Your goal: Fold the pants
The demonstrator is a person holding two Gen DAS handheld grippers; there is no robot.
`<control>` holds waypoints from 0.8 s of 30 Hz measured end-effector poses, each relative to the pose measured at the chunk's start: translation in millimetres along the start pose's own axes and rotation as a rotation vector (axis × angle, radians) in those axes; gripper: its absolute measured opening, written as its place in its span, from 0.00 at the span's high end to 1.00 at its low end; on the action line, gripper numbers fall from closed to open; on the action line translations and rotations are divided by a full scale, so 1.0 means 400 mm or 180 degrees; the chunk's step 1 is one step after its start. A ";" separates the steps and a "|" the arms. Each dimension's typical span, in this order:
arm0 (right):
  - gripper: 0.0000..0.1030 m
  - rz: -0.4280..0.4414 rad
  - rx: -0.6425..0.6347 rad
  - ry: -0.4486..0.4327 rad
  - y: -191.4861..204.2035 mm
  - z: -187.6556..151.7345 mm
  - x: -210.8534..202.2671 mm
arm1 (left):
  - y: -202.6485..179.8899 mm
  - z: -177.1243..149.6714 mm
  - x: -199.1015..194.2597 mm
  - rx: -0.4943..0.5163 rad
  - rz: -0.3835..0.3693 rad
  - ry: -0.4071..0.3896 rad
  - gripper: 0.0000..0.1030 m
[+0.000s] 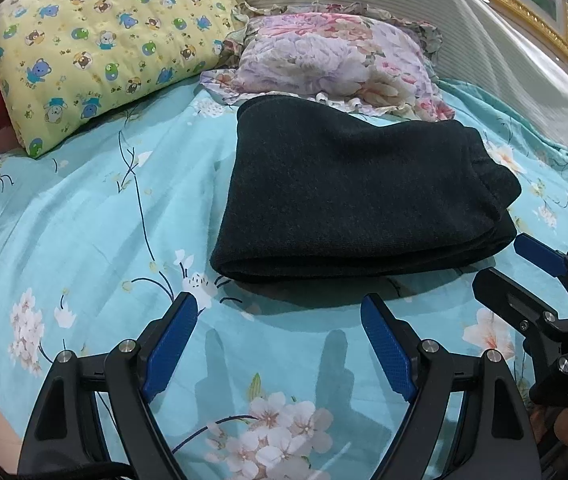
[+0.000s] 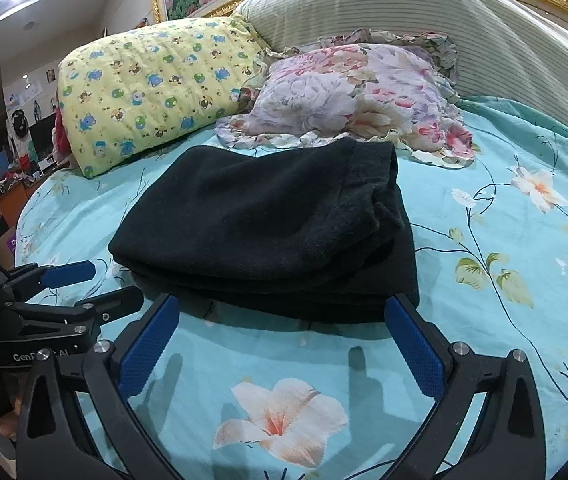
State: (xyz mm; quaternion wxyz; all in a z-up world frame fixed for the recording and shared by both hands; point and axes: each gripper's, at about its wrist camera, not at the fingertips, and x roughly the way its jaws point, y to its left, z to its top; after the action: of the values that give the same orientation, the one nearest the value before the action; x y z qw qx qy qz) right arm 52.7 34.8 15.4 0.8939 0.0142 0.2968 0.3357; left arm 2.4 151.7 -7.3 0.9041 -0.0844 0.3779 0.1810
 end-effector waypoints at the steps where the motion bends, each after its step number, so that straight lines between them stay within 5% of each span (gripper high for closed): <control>1: 0.01 0.0005 -0.0002 0.0003 0.001 0.000 0.001 | 0.000 0.000 0.000 -0.0002 -0.0004 0.0002 0.18; 24: 0.01 -0.0008 0.0083 0.0063 -0.012 -0.004 0.012 | -0.002 0.003 0.010 0.0016 -0.0005 0.0001 0.18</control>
State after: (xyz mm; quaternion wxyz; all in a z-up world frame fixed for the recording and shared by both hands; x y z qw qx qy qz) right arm 57.6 33.9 10.5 0.8910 0.0222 0.3099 0.3309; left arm 6.1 152.4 -9.1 0.9043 -0.0826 0.3784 0.1793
